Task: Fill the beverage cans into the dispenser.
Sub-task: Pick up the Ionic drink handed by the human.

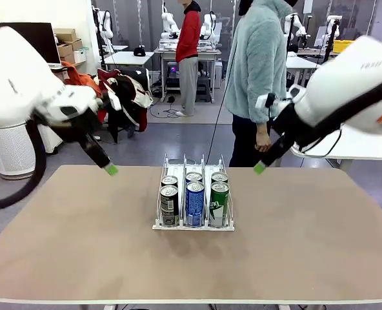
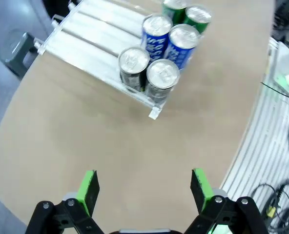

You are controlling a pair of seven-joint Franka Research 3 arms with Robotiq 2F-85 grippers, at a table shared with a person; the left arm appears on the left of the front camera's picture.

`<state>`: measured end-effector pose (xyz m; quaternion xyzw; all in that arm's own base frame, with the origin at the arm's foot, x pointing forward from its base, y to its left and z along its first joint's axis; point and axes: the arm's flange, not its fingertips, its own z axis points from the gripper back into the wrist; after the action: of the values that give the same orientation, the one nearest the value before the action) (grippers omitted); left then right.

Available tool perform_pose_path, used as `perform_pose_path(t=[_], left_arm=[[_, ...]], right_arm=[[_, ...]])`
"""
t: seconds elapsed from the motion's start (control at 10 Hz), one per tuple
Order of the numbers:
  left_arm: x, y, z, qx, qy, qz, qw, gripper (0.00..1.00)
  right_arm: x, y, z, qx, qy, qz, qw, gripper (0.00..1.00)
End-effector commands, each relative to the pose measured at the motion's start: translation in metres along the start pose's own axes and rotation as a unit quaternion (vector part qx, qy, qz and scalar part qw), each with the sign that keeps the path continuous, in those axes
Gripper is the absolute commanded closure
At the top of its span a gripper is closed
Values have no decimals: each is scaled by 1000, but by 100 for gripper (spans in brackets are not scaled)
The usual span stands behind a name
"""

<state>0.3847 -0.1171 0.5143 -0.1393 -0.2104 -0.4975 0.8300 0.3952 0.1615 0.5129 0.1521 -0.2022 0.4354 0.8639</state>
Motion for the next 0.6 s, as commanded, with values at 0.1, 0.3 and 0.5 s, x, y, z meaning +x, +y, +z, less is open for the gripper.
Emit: perform_pose_path(t=[0.1, 0.3, 0.5], left_arm=[[11, 7, 66, -11, -53, -36, 998, 0], [9, 10, 98, 42, -69, -16, 997, 0], [15, 8, 102, 28, -60, -25, 998, 0]], right_arm=[[21, -14, 62, 49, -20, 46, 998, 0], [29, -22, 96, 33, -60, 32, 997, 0], [30, -14, 96, 28, -40, 37, 998, 0]])
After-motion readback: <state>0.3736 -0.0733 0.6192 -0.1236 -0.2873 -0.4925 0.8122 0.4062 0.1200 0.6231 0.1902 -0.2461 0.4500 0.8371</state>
